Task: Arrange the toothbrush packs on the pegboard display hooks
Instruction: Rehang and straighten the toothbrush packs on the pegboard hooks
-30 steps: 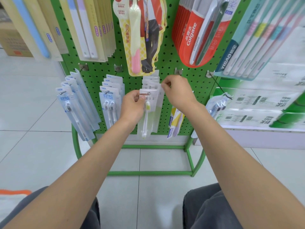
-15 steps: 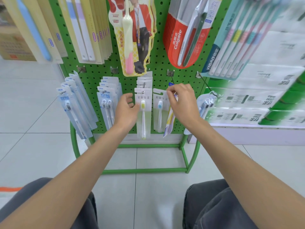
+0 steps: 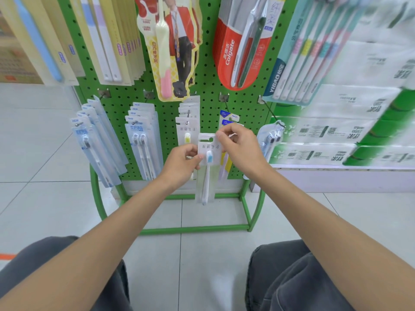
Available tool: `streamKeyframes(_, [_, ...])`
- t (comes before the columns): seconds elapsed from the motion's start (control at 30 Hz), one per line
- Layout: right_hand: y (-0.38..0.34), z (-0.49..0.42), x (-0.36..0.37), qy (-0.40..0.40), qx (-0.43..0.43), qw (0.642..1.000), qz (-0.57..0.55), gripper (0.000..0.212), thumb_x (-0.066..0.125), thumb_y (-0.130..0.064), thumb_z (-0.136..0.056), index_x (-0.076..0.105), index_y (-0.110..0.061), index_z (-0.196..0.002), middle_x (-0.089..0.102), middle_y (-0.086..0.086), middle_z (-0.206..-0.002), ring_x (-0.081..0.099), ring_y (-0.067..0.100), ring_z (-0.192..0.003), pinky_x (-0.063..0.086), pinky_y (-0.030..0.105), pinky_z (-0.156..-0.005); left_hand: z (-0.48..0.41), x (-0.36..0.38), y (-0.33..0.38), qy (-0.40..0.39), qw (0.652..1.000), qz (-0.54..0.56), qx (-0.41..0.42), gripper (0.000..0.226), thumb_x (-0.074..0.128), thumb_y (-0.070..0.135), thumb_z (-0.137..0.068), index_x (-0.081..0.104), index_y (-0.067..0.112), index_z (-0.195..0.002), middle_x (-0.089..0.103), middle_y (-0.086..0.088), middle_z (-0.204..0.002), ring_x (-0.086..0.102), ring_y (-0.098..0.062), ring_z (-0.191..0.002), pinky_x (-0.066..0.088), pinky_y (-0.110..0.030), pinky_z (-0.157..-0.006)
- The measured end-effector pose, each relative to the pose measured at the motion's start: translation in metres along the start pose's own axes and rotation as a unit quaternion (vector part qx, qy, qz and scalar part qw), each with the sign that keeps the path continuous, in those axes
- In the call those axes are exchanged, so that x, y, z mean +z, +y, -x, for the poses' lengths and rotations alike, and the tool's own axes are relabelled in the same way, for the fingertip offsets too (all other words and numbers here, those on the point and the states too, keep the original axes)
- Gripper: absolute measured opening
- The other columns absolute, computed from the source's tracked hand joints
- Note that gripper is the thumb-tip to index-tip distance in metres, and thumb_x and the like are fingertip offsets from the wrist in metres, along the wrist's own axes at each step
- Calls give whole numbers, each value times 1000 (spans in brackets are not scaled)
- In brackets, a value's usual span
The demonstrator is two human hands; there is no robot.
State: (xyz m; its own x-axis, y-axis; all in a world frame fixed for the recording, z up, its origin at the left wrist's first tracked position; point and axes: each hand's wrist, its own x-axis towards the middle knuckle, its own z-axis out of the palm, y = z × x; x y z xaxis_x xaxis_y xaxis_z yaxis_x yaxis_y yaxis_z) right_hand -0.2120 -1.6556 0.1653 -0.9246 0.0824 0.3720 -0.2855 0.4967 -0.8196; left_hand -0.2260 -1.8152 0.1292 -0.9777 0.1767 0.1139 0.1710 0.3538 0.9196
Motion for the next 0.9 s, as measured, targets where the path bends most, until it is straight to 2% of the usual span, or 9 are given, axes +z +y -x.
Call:
streamKeyframes(0.13, [0, -3, 2, 21, 12, 1000, -11, 21, 74, -29, -85, 56, -22, -77, 53, -8, -67, 43, 8, -54, 34, 19, -53, 0, -2, 4, 1, 999, 30, 13, 15, 59, 12, -97, 65, 21, -86, 62, 3, -81, 57, -8, -60, 50, -24, -65])
streamKeyframes(0.3, [0, -6, 4, 23, 53, 996, -72, 18, 68, -28, -91, 59, -20, -79, 55, -5, -68, 52, 16, -63, 42, 25, -62, 0, -4, 7, 12, 998, 66, 6, 11, 57, 11, -98, 65, 15, -92, 61, -2, -82, 56, -4, -57, 50, -18, -61])
streamKeyframes(0.37, [0, -6, 4, 2, 71, 994, -86, 21, 65, -31, -93, 60, -15, -80, 54, -1, -62, 50, 15, -60, 41, 25, -59, -1, -4, 7, 20, 996, 82, -1, 10, 57, 10, -98, 67, 7, -100, 60, -4, -83, 55, 0, -54, 50, -16, -60])
streamKeyframes(0.43, [3, -5, 5, -28, 92, 992, -80, 30, 61, -36, -95, 57, -16, -73, 56, -6, -54, 52, 13, -57, 43, 24, -60, -1, -5, 6, 31, 995, 91, -6, 16, 57, 11, -98, 66, 1, -107, 59, -4, -82, 54, 3, -52, 49, -15, -59])
streamKeyframes(0.57, [13, -1, 10, -99, 136, 985, -43, 45, 52, -46, -98, 48, -15, -65, 52, -10, -44, 56, 22, -65, 41, 29, -61, -2, -6, 7, 46, 994, 98, -12, 17, 57, 12, -98, 66, 3, -110, 58, 0, -76, 54, 4, -51, 49, -15, -59])
streamKeyframes(0.67, [19, 10, 15, -156, 176, 969, -71, 49, 43, -51, -100, 56, -12, -72, 57, -7, -57, 60, 14, -55, 41, 26, -58, 0, -7, 7, 42, 994, 97, -18, 16, 57, 12, -98, 66, 6, -109, 60, 1, -77, 54, 4, -51, 48, -14, -57])
streamKeyframes(0.77, [25, 19, 16, -191, 197, 956, -100, 52, 38, -53, -100, 66, -13, -80, 67, -9, -65, 60, 13, -57, 42, 22, -55, 2, -7, 8, 39, 994, 98, -17, 10, 57, 11, -97, 66, 10, -102, 60, 1, -76, 53, 3, -51, 47, -14, -56])
streamKeyframes(0.83, [31, 24, 15, -211, 196, 953, -92, 51, 40, -55, -99, 63, -15, -76, 65, -4, -72, 60, 14, -60, 42, 24, -58, 1, -8, 9, 49, 992, 114, -23, 7, 58, 11, -97, 65, 13, -97, 59, 0, -75, 54, 3, -50, 48, -15, -56])
streamKeyframes(0.9, [37, 31, 15, -239, 188, 952, -46, 50, 48, -56, -95, 50, -13, -69, 53, 7, -74, 60, 9, -58, 42, 24, -61, 0, -10, 10, 55, 989, 134, -32, 8, 57, 11, -98, 64, 9, -101, 59, -3, -76, 56, 2, -50, 49, -15, -55])
